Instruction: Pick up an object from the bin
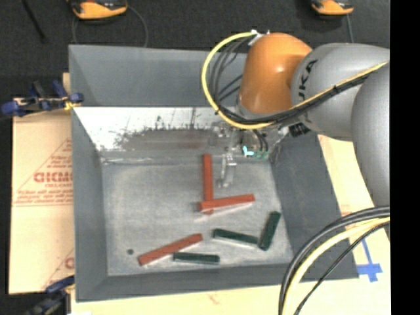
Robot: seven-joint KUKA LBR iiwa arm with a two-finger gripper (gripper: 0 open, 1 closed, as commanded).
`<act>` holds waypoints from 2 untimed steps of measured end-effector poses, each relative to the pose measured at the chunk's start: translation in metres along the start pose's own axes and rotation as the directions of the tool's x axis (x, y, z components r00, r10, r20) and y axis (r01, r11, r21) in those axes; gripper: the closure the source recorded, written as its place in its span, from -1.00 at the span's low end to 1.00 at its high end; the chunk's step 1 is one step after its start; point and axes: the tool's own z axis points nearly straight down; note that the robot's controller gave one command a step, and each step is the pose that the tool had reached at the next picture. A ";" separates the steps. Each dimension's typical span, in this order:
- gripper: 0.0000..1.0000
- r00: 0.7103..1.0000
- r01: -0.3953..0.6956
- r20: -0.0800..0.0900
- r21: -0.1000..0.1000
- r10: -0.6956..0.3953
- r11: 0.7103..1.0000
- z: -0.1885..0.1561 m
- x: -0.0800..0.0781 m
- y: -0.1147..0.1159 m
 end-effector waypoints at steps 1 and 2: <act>-1.00 0.988 0.158 -0.001 0.000 -0.158 0.988 0.078 0.064 -0.038; 1.00 0.987 0.158 0.007 0.001 -0.158 0.987 0.075 0.061 -0.036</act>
Offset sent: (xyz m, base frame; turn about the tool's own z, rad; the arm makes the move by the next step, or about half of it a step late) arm -0.0618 -0.0355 -0.0755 -0.1611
